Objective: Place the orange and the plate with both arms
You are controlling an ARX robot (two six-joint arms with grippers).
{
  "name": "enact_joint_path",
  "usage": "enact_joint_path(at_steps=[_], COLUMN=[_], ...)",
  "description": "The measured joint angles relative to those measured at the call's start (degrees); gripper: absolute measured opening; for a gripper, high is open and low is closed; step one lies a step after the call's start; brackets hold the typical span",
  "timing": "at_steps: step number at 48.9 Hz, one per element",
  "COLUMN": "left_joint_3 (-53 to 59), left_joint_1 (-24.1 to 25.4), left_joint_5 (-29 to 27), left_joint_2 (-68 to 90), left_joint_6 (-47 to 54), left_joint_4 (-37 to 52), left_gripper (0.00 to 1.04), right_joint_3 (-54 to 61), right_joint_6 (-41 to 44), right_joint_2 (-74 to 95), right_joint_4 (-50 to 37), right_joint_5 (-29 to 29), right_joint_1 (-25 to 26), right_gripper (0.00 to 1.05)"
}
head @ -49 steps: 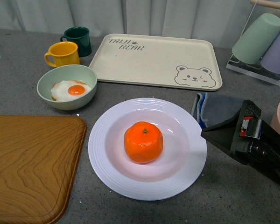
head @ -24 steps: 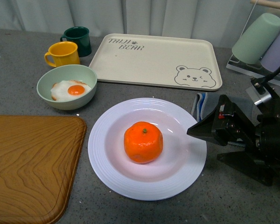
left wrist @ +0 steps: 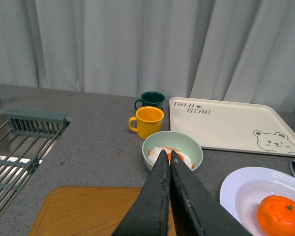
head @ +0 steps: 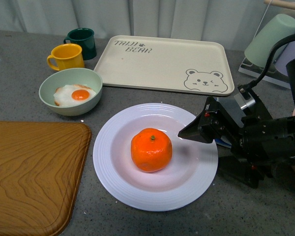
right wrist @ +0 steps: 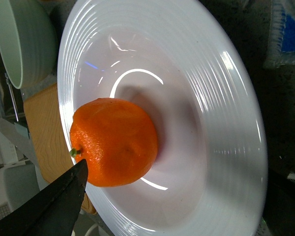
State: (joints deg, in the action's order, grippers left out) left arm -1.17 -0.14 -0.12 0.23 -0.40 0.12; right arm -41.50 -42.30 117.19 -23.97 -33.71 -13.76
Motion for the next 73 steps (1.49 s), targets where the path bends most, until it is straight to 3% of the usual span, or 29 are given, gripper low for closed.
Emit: enact_joint_path(at_steps=[14, 29, 41, 52, 58, 67, 73], left_joint_3=[0.0, 0.0, 0.0, 0.0, 0.0, 0.0, 0.0], left_joint_1=[0.0, 0.0, 0.0, 0.0, 0.0, 0.0, 0.0], left_joint_5=[0.0, 0.0, 0.0, 0.0, 0.0, 0.0, 0.0], left_joint_2=[0.0, 0.0, 0.0, 0.0, 0.0, 0.0, 0.0], left_joint_6=[0.0, 0.0, 0.0, 0.0, 0.0, 0.0, 0.1], left_joint_4=[0.0, 0.0, 0.0, 0.0, 0.0, 0.0, 0.0], left_gripper=[0.04, 0.04, 0.04, 0.40, 0.67, 0.98, 0.97], right_joint_3=[-2.6, -5.8, -6.4, -2.6, -1.5, -5.0, -10.4], right_joint_6=[-3.8, -6.3, -1.3, 0.7, -0.6, -4.1, -4.9], right_joint_2=[3.9, 7.3, 6.4, 4.7, 3.3, 3.0, 4.7], right_joint_4=[-1.5, 2.6, 2.8, -5.8, -10.9, -11.5, -9.2], right_joint_5=[-0.6, 1.9, -0.2, 1.1, -0.4, -1.9, -2.3], right_joint_1=[-0.5, -0.5, -0.5, -0.6, 0.8, 2.4, 2.6], right_gripper=[0.93, 0.33, 0.06, 0.04, 0.04, 0.04, 0.04])
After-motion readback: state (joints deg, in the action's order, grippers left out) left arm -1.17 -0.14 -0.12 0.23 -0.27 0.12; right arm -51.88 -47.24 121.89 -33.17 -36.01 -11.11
